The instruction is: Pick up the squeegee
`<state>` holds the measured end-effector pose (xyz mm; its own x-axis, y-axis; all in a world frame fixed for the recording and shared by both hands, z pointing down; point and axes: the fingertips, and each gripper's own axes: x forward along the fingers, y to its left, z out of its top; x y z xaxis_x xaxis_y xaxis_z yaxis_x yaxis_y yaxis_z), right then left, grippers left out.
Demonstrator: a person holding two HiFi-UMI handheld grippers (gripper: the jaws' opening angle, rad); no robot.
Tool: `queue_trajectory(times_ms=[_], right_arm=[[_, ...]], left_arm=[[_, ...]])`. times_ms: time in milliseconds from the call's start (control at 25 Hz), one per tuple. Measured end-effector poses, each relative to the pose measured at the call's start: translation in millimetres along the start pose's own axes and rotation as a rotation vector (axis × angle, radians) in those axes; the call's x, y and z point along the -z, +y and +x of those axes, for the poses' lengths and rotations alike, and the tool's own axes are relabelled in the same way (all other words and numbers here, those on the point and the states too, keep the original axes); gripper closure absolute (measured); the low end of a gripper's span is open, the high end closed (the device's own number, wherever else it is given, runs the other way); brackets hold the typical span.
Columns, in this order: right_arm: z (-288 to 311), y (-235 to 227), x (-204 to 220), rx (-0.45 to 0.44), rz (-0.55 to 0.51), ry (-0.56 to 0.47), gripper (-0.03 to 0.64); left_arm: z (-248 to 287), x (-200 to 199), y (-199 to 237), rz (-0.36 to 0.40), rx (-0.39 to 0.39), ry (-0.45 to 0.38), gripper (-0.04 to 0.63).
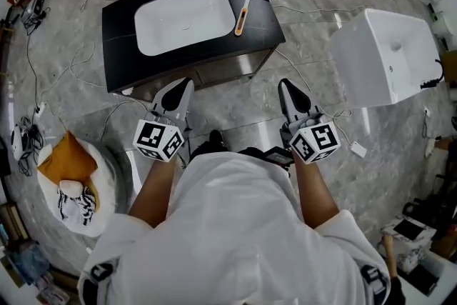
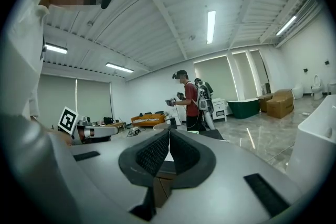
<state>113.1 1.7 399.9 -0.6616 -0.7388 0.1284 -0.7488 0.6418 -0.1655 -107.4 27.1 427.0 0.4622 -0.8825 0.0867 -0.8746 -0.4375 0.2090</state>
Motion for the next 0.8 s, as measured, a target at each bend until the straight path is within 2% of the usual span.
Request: queue_trajectory(times_ms=[400,800], right_arm=[[91,-40,12,-0.01,0.038,0.039,0.601],[214,-119,-17,-0.115,0.051,0.046,0.601]], left_arm=[[74,-17,58,-0.019,0.02,0.001,0.578],[170,-37,112,-0.008,-0.064,0.039,0.578]])
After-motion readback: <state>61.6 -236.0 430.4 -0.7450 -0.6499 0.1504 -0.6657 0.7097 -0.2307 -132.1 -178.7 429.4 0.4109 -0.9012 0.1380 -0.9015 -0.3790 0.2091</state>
